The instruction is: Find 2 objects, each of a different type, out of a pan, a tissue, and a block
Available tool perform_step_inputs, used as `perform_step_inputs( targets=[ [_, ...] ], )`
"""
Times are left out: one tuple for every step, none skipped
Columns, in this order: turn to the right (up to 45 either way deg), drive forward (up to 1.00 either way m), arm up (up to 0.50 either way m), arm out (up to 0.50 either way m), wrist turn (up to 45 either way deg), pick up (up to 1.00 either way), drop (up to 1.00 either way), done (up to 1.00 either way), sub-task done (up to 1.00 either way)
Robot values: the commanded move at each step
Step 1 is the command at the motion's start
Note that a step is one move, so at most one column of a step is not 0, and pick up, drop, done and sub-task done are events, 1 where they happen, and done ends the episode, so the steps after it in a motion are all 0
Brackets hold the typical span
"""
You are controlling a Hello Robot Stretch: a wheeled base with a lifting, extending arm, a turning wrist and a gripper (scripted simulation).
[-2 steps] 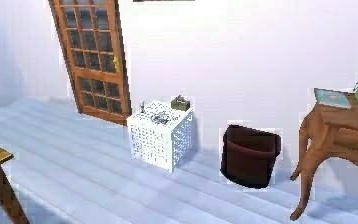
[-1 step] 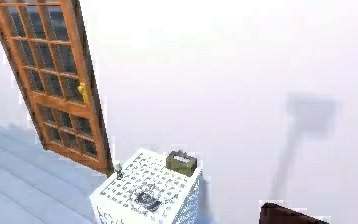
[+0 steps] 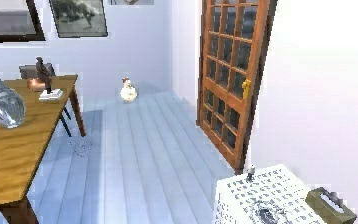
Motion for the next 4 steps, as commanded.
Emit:
perform_step_inputs(
  targets=[
    [-3.0,0.0,0.0,0.0,0.0,0.0,0.0,0.0,0.0],
    [0.0,0.05,0.0,0.0,0.0,0.0,0.0,0.0,0.0],
    [45.0,0.0,0.0,0.0,0.0,0.0,0.0,0.0,0.0],
    [0.0,0.0,0.0,0.0,0.0,0.0,0.0,1.0,0.0]
  ],
)
